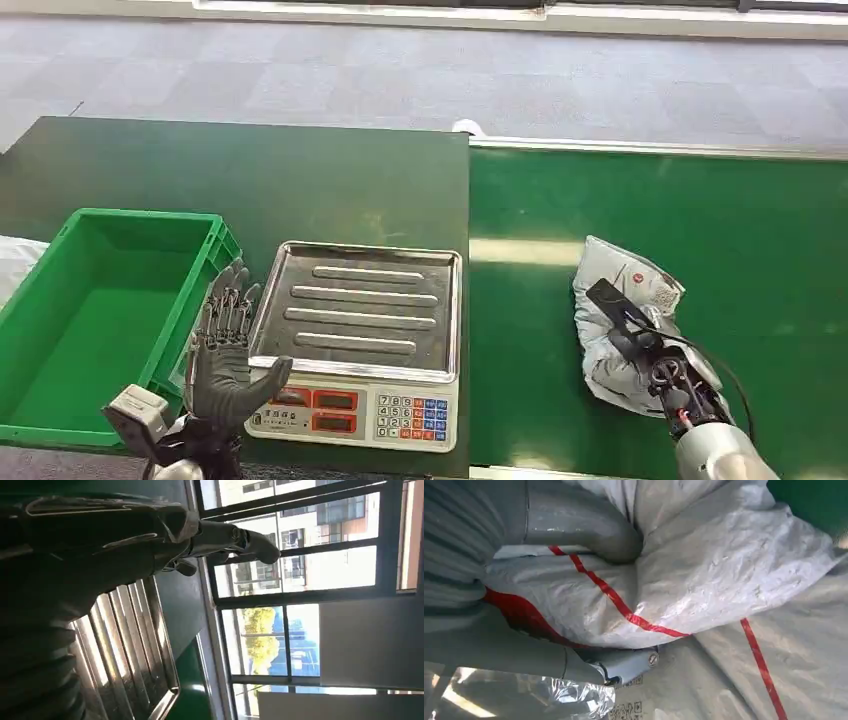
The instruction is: Moved the parcel from conveyor to table for the left to box.
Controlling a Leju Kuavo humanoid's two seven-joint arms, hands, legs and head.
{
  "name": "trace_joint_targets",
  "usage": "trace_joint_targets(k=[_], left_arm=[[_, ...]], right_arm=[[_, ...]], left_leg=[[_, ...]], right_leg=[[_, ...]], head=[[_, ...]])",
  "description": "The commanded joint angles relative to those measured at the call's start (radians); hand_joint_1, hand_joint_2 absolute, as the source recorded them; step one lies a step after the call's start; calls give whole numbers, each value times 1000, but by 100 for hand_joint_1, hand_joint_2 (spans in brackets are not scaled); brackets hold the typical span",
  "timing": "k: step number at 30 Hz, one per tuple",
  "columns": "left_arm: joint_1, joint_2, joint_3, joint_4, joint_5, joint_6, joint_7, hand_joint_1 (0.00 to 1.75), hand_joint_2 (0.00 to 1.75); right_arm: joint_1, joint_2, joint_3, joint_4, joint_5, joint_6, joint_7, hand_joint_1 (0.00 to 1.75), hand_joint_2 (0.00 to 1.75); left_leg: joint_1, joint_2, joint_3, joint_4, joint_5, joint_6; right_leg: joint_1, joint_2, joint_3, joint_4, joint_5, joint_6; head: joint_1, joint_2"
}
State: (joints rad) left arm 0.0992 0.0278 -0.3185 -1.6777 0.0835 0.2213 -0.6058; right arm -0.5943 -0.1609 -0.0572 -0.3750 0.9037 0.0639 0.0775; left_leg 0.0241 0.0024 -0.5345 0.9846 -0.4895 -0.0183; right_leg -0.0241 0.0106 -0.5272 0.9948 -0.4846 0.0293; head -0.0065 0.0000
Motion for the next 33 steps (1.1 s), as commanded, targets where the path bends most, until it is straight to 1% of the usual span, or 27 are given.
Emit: trace_joint_targets(k=[1, 2, 3, 4, 7, 8, 10, 11, 13, 14, 17, 20, 21, 22, 25, 26, 29, 30, 31, 32, 33], left_arm=[[76, -8, 20, -73, -28, 27, 17, 0, 175], [82, -9, 23, -83, -29, 30, 12, 0, 175], [83, -9, 23, -85, -30, 30, 11, 0, 175], [83, -9, 23, -85, -30, 30, 11, 0, 175], [73, -13, 19, -68, -30, 23, 2, 0, 175], [64, -15, 14, -55, -30, 17, -2, 0, 175], [38, -15, 2, -22, -28, -2, -11, 0, 175], [22, -21, 3, -1, -27, -3, -13, 0, 175], [17, -22, 3, 5, -27, -4, -13, 0, 175], [17, -23, 3, 5, -27, -4, -13, 0, 175], [21, -21, 4, -1, -26, -4, -14, 0, 175], [23, -21, 5, -3, -26, -3, -14, 0, 175], [12, -15, -5, 6, -23, -18, -14, 0, 175], [-10, -14, -10, 30, -20, -25, -13, 0, 175], [-82, -29, -30, 115, -6, -56, -16, 0, 175], [-111, -39, -39, 144, -6, -64, -17, 0, 175], [-176, -52, -54, 184, -4, -75, -17, 0, 175], [-211, -56, -58, 195, 5, -87, -11, 0, 175], [-240, -60, -59, 206, 7, -90, -7, 0, 175], [-275, -64, -60, 218, 14, -97, 3, 0, 175], [-302, -69, -61, 231, 16, -100, 14, 0, 175]], right_arm=[[85, 104, -27, -244, -57, -241, -104, 175, 175], [113, 115, -11, -356, -65, -250, -121, 175, 175], [125, 117, -1, -400, -68, -238, -93, 175, 175], [125, 117, -1, -400, -68, -238, -93, 175, 175], [154, 118, 40, -518, -73, -294, -147, 175, 175], [157, 124, 61, -583, -79, -305, -167, 175, 175], [139, 143, 98, -672, -76, -303, -175, 175, 175], [129, 150, 118, -707, -73, -289, -143, 175, 175], [127, 150, 125, -717, -73, -283, -130, 175, 175], [129, 147, 125, -714, -73, -283, -131, 175, 175], [132, 142, 125, -703, -80, -289, -133, 175, 175], [135, 140, 125, -700, -83, -293, -137, 175, 175], [129, 144, 129, -705, -92, -316, -178, 175, 175], [115, 153, 143, -729, -90, -321, -195, 175, 175], [82, 191, 212, -827, -124, -264, -213, 175, 175], [87, 202, 253, -865, -143, -227, -220, 175, 175], [122, 228, 358, -927, -151, -144, -231, 175, 175], [130, 238, 418, -928, -150, -86, -252, 175, 175], [127, 244, 464, -917, -137, -56, -264, 175, 175], [123, 261, 502, -891, -138, -18, -270, 175, 175], [116, 278, 524, -865, -146, 10, -276, 175, 175]], left_leg=[[-1, 4, -6, -1, 2, 1], [-1, 1, -5, -1, 2, 1], [-1, 2, -5, 0, 1, 1], [-1, 2, -8, 0, 2, 1], [-1, 2, -11, -1, 2, 1], [-1, 0, -11, 0, 1, 1], [-2, 0, -13, 0, 2, 1], [-2, 1, -14, 0, 2, 2], [-2, 1, -17, 0, 2, 1], [-2, 3, -16, 0, 2, 1], [-2, -1, -15, -1, 3, 1], [-1, -1, -15, -1, 2, 1], [-1, -1, -16, -2, 3, 2], [-1, -1, -15, -1, 2, 1], [-2, -1, -16, 0, 2, 1], [-3, 0, -18, 0, 3, 1], [-2, 0, -17, -1, 3, 1], [-1, 0, -17, 0, 3, 1], [-1, 0, -17, -1, 4, 1], [-1, -2, -17, -1, 4, 1], [-1, -1, -16, 0, 3, 1]], right_leg=[[0, 2, -8, 0, 3, -3], [0, 1, -5, 0, 2, -2], [0, 2, -6, 1, 1, -2], [0, 1, -9, 1, 2, -3], [0, 2, -12, 2, 2, -3], [0, 0, -12, 1, 2, -2], [-1, 0, -14, 2, 2, -2], [-1, 0, -16, 2, 2, -3], [-1, 0, -17, 3, 2, -2], [-1, 2, -18, 3, 3, -3], [-1, -2, -16, 1, 2, -3], [-1, -2, -15, 1, 2, -2], [-1, -2, -16, 0, 3, -3], [-1, -2, -15, 1, 2, -2], [-1, -2, -17, 2, 2, -2], [-2, -1, -20, 4, 3, -4], [-1, -1, -18, 3, 3, -3], [-1, -1, -18, 2, 3, -3], [-1, -1, -19, 2, 3, -4], [-1, -3, -18, 2, 3, -3], [0, -1, -17, 2, 2, -3]], head=[[0, 0], [0, 0], [0, 0], [0, 0], [-1, 0], [-1, 0], [-1, 0], [0, 0], [-1, 0], [-1, 0], [0, 0], [0, 0], [-1, 0], [0, 0], [-1, 0], [0, 0], [-1, 0], [-1, 0], [-1, 0], [0, 0], [-1, 0]])
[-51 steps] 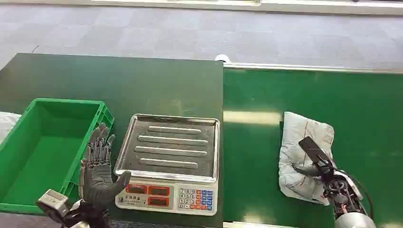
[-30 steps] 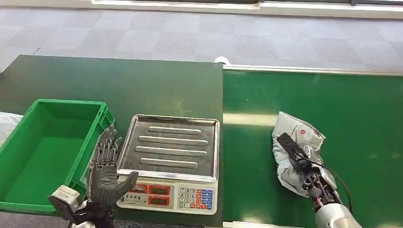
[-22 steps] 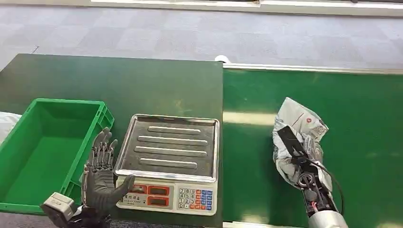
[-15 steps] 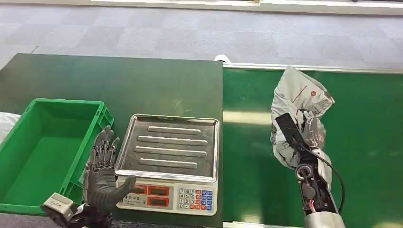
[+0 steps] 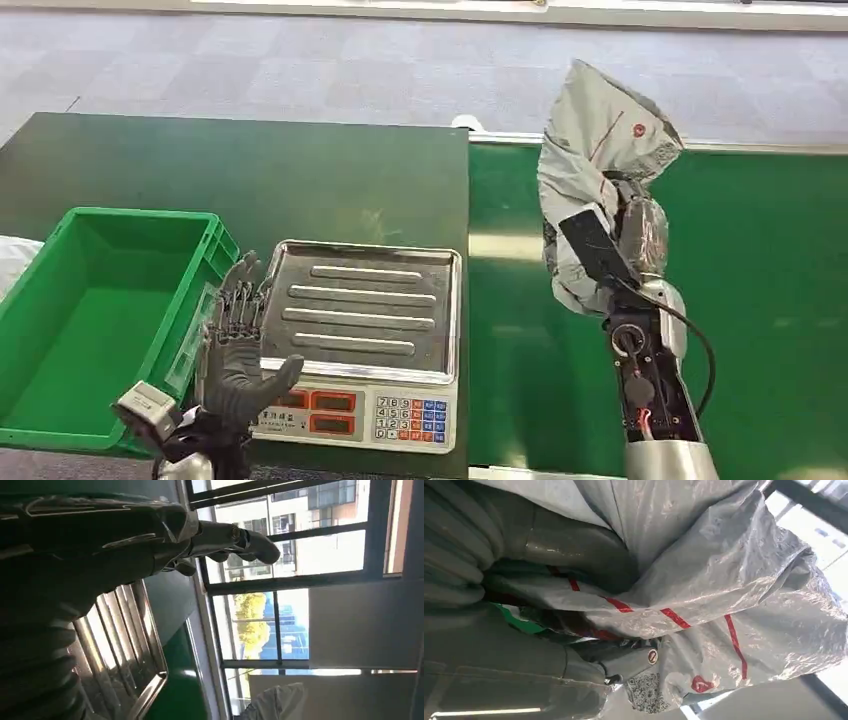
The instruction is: Moved the parcel from conveyor to table for the left to box.
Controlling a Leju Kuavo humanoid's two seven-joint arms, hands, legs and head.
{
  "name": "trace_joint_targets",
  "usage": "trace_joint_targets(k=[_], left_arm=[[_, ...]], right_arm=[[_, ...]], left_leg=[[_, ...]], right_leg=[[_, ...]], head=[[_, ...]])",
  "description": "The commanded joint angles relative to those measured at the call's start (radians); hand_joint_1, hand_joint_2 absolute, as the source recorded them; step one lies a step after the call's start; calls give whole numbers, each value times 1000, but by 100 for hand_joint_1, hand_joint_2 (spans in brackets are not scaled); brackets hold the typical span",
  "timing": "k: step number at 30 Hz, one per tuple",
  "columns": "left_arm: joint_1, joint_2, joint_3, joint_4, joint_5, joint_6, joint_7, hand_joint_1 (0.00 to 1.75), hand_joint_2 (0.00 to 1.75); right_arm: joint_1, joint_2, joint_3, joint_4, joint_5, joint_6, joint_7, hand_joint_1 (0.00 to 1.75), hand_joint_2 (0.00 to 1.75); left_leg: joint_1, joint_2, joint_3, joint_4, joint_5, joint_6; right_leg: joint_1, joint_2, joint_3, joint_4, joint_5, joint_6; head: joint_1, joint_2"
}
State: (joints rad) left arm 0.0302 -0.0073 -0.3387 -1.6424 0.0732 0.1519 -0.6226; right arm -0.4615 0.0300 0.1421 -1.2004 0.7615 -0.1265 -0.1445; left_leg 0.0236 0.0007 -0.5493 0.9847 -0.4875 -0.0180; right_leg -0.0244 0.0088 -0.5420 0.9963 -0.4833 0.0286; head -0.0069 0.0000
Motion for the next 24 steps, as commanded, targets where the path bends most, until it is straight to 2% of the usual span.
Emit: trace_joint_targets(k=[1, 7, 12, 21, 22, 23, 24], left_arm=[[-263, -38, -44, 220, 27, -34, 40, 0, 175], [-277, -65, -48, 219, 20, -44, 38, 0, 175], [-244, -63, -47, 202, -2, -34, 32, 0, 175], [-256, -60, -36, 215, -1, -11, 13, 0, 175], [-264, -57, -29, 213, 4, 0, 9, 0, 175], [-271, -53, -21, 207, 10, 14, 10, 0, 175], [-274, -49, -17, 200, 11, 26, 11, 0, 175]], right_arm=[[-29, 103, 349, 13, -2, 219, -55, 175, 175], [-61, 169, 422, 199, -68, 263, -93, 175, 175], [-94, 226, 476, 328, -45, 225, -83, 175, 175], [-106, 253, 514, 410, -46, 215, -101, 175, 175], [-117, 263, 527, 433, -34, 210, -97, 150, 175], [-140, 281, 538, 474, -18, 191, -71, 0, 175], [-162, 294, 554, 509, 15, 146, -36, 0, 175]], left_leg=[[0, 1, -2, -1, 2, 1], [0, 2, 0, -1, 1, 1], [-1, 2, 0, -3, 2, 1], [0, 0, -2, -1, 1, 1], [0, 2, -2, -1, 2, 1], [0, 1, -2, -1, 1, 1], [-1, 2, -3, -1, 2, 1]], right_leg=[[0, 0, -3, 1, 2, -3], [0, 1, 0, 0, 1, -2], [0, 1, -1, -1, 2, -3], [0, 0, -2, 0, 1, -1], [0, 1, -3, 0, 2, -2], [0, 0, -3, 0, 1, -2], [0, 1, -4, 1, 1, -2]], head=[[0, 0], [0, 0], [0, 0], [0, 0], [0, 0], [0, 0], [0, 0]])
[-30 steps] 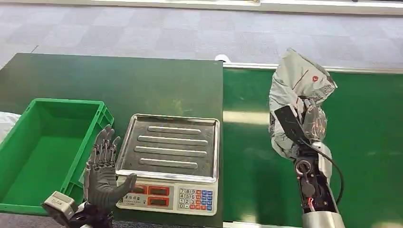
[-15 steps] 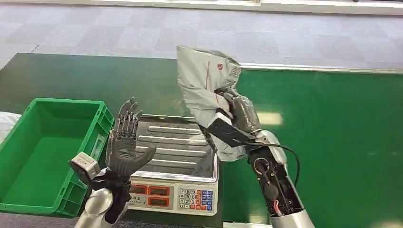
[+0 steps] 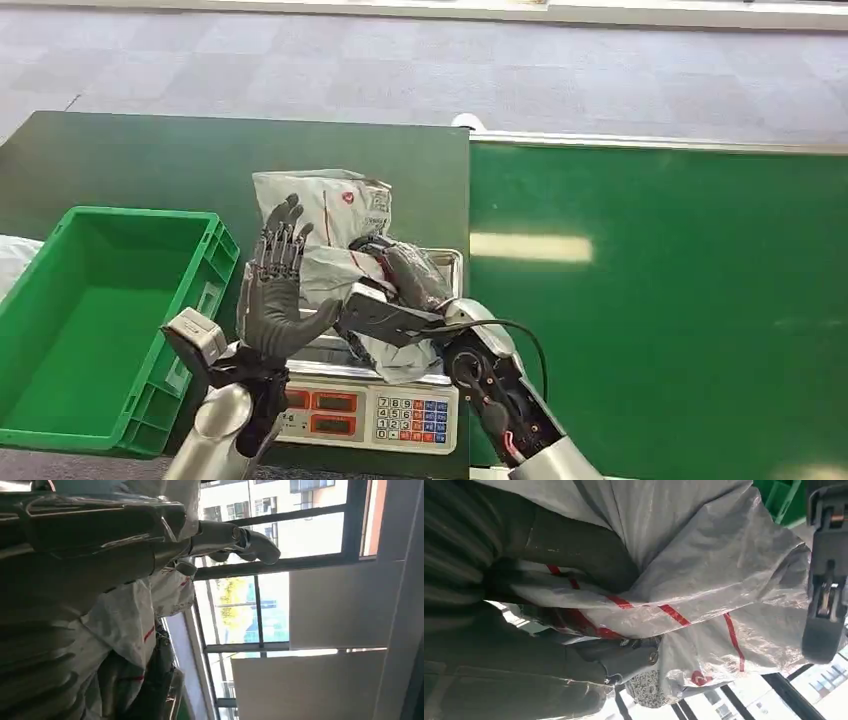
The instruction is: Moved the parcel from conveyor to table for the left to box.
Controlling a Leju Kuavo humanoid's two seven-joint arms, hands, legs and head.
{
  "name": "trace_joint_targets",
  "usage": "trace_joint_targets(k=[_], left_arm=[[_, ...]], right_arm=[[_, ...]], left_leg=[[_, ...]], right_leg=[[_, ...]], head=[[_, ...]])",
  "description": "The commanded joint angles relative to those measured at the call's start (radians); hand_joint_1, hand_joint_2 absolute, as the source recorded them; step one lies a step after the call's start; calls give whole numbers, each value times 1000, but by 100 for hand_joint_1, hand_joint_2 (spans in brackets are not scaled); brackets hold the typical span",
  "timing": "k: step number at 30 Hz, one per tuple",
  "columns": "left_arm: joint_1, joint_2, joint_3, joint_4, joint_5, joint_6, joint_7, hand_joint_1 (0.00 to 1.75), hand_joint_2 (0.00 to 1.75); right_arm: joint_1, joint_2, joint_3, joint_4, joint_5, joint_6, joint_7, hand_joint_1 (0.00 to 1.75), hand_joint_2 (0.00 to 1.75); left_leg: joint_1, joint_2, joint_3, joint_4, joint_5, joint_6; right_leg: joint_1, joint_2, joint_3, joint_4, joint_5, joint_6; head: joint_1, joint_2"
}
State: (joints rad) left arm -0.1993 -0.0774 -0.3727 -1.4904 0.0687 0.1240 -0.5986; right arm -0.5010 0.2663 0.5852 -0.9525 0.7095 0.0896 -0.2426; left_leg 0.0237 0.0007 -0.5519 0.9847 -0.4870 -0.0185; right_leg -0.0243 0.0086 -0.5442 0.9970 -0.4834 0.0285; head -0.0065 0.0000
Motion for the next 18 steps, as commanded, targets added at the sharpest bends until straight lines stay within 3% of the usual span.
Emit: trace_joint_targets(k=[1, 6, 10, 15, 18], left_arm=[[-37, 24, 25, 35, 16, 74, -12, 0, 175], [-15, 33, 30, -7, 16, 114, -18, 0, 175], [24, 32, 30, -45, 12, 153, -32, 0, 175], [37, 34, 28, -45, 24, 171, -33, 0, 175], [52, 44, 26, -54, 36, 185, -35, 0, 175]], right_arm=[[-142, 72, 129, 295, 96, -98, 82, 0, 175], [-166, 83, 156, 310, 48, -169, 35, 0, 175], [-110, 75, 107, 144, -32, -265, -79, 0, 175], [-70, 67, 88, 47, -86, -271, -101, 0, 175], [-25, 65, 43, -23, -227, -283, -194, 0, 175]], left_leg=[[0, 2, 0, 0, 1, 1], [0, 3, 0, -1, 1, 1], [0, 1, -1, -1, 1, 2], [0, 1, -1, 0, 1, 2], [0, -1, -1, -2, 2, 2]], right_leg=[[0, 1, -1, 0, 1, -2], [0, 2, -2, 0, 2, -3], [0, 0, -2, 0, 1, -3], [0, 0, -2, 0, 1, -2], [0, -2, -1, -1, 1, -3]], head=[[0, 0], [-1, 0], [0, 0], [0, 0], [0, 0]])
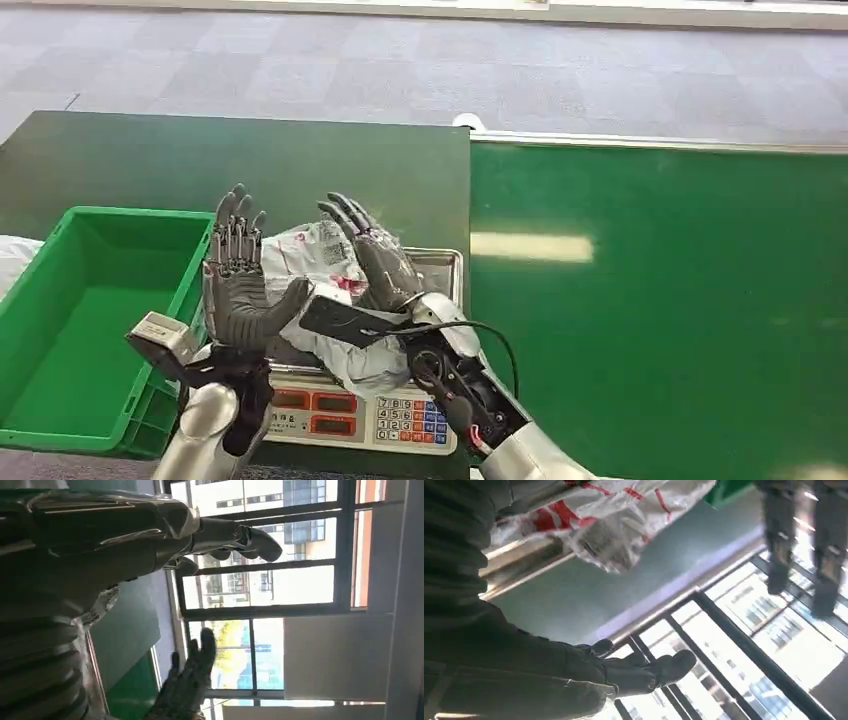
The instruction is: Moved the parcel from conveyor to table for the left to box.
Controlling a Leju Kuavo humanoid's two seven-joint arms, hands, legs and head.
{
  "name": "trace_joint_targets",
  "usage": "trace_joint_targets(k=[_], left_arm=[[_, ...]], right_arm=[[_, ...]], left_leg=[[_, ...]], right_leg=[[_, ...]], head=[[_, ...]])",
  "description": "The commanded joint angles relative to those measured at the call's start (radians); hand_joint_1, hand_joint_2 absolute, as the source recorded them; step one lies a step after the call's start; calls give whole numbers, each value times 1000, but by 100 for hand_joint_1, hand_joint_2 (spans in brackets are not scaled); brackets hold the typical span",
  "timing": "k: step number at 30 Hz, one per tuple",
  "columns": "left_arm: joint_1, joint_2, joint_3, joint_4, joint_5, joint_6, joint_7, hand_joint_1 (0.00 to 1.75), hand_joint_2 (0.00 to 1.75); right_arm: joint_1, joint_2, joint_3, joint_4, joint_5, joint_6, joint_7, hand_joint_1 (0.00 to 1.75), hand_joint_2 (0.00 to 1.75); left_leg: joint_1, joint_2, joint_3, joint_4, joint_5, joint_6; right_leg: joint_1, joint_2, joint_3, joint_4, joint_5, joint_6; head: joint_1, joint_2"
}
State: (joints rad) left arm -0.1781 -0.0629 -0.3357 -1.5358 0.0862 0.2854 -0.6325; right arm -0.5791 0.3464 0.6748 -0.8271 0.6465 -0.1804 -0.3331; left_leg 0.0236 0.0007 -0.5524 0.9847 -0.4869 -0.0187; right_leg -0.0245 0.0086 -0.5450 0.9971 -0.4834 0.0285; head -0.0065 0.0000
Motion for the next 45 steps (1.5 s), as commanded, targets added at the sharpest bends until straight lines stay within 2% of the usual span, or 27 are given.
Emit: trace_joint_targets(k=[1, 5, 6, 8, 9, 10, 11, 13, 16, 20, 27, 31, 37, 38, 41, 45], left_arm=[[42, 31, -11, -18, 20, 25, -4, 0, 175], [26, 33, -28, -4, 56, -13, 7, 0, 175], [8, 32, -40, 16, 62, -26, 17, 0, 175], [-71, 33, -98, 138, 34, -85, 115, 0, 175], [-91, 19, -98, 178, 34, -87, 113, 0, 175], [-111, 16, -109, 219, 29, -100, 121, 0, 175], [-133, 8, -126, 272, 15, -127, 162, 0, 175], [-147, -17, -129, 323, -7, -140, 164, 0, 175], [-145, -18, -136, 321, -21, -149, 165, 0, 175], [-159, -55, -114, 351, -41, -180, 170, 0, 175], [-182, -54, -112, 358, -62, -188, 168, 0, 175], [-234, -31, -125, 381, -244, -167, 294, 0, 175], [-232, -35, -109, 383, -254, -177, 297, 0, 175], [-234, -33, -107, 382, -312, -162, 326, 0, 175], [-208, -28, -27, 305, -380, -120, 367, 0, 175], [-104, 7, 96, 106, -441, -97, 395, 0, 175]], right_arm=[[75, -24, -61, -197, -241, -15, -146, 0, 175], [132, -74, -100, -414, -439, -32, -186, 0, 175], [141, -88, -103, -458, -452, -43, -185, 0, 175], [161, -113, -123, -544, -466, -68, -175, 0, 175], [164, -121, -127, -562, -470, -66, -165, 0, 175], [167, -124, -131, -571, -470, -66, -160, 0, 175], [178, -132, -139, -582, -453, -80, -157, 0, 175], [195, -142, -145, -589, -444, -86, -158, 0, 175], [201, -142, -147, -581, -432, -97, -166, 0, 175], [240, -158, -165, -571, -398, -150, -173, 0, 175], [256, -153, -187, -584, -397, -171, -181, 0, 175], [297, -177, -219, -672, -330, -240, -204, 0, 175], [306, -181, -226, -695, -324, -232, -191, 0, 175], [309, -185, -230, -699, -275, -260, -189, 0, 175], [366, -223, -285, -781, -156, -305, -143, 0, 175], [504, -255, -412, -910, -86, -354, -145, 0, 175]], left_leg=[[0, 0, 0, -1, 1, 1], [0, -3, -2, 0, 1, 2], [0, -3, -2, -1, 2, 2], [0, -4, -1, 0, 1, 1], [0, -7, -3, 0, 2, 2], [0, -5, -2, 0, 2, 1], [0, -9, -2, -1, 3, 2], [-1, -9, -1, -1, 4, 2], [0, -5, 1, -1, 2, 2], [0, -4, 1, -2, 2, 2], [-1, -1, 0, -1, 2, 2], [0, -4, -1, 0, 2, 1], [-1, -1, 0, -1, 2, 2], [-1, -1, 0, -1, 2, 2], [0, -3, 0, -1, 2, 2], [0, -2, 0, -2, 1, 2]], right_leg=[[1, -1, 0, -1, 1, -2], [1, -3, -1, 0, 0, -2], [1, -4, -1, -1, 1, -3], [1, -4, 0, 0, 0, -1], [1, -8, 0, -1, 0, -2], [0, -6, -1, -1, 0, -1], [0, -10, 1, -2, 0, -2], [0, -10, 1, -2, 1, -2], [0, -5, 2, -2, 1, -2], [0, -5, 2, -3, 1, -3], [0, -3, 0, -2, 2, -3], [0, -4, 0, -1, 1, -2], [0, -3, 0, -2, 2, -3], [0, -2, 0, -1, 2, -3], [0, -3, 0, -2, 2, -3], [0, -2, 1, -3, 2, -3]], head=[[0, 0], [0, 0], [0, 0], [0, 0], [0, 0], [0, 0], [-1, 0], [-1, 0], [-1, 0], [0, 0], [0, 0], [0, 0], [0, 0], [0, 0], [0, 0], [0, 0]])
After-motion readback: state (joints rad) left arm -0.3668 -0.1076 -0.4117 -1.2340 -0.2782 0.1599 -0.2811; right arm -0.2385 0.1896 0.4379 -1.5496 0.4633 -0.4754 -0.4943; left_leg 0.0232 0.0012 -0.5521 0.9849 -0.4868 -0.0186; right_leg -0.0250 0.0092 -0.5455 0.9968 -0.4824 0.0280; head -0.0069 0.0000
